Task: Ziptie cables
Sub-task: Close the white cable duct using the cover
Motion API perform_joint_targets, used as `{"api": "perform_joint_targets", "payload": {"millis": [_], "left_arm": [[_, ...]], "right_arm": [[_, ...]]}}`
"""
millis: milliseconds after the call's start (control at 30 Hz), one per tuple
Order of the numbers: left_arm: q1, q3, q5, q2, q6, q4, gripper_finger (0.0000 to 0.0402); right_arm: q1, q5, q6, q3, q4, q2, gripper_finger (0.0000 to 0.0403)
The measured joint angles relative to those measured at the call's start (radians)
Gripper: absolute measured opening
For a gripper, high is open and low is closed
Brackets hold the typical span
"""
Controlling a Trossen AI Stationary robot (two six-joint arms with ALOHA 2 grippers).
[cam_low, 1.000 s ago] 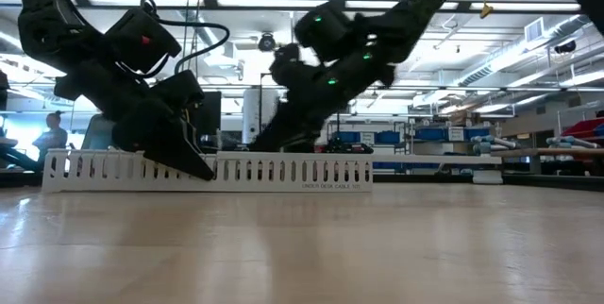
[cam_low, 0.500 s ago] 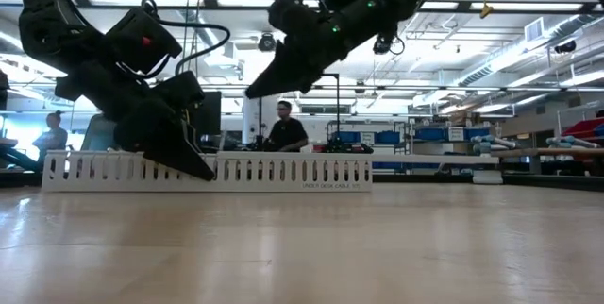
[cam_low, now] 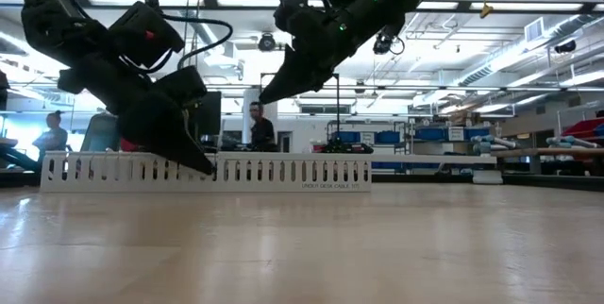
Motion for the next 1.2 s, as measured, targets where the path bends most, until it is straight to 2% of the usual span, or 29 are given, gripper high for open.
{"api": "perform_joint_targets", "payload": {"millis": [100, 400, 633, 967, 1067, 1200], "left_arm": [[0.000, 0.000, 0.000, -0.040, -0.025, -0.108, 0.0274], [-0.004, -0.002, 0.002, -0.174, -0.103, -0.296, 0.0256], [-0.038, -0.029, -0.001, -0.238, -0.134, -0.289, 0.0253], [-0.049, -0.114, -0.007, -0.207, -0.202, -0.202, 0.0251], [-0.049, -0.120, -0.034, -0.204, -0.193, -0.177, 0.0235], [-0.049, -0.121, -0.052, -0.204, -0.171, -0.161, 0.0196]], "right_arm": [[0.000, -0.001, 0.003, 0.000, -0.012, 0.000, 0.0000], [-0.003, -0.001, 0.004, 0.000, -0.056, 0.000, 0.0000], [-0.018, -0.002, 0.048, -0.076, -0.020, 0.000, 0.0000], [-0.021, -0.028, 0.089, -0.154, 0.105, 0.000, 0.0000], [-0.022, -0.033, 0.087, -0.154, 0.109, 0.000, 0.0000], [-0.041, -0.040, 0.082, -0.154, 0.117, 0.012, 0.0000]]}}
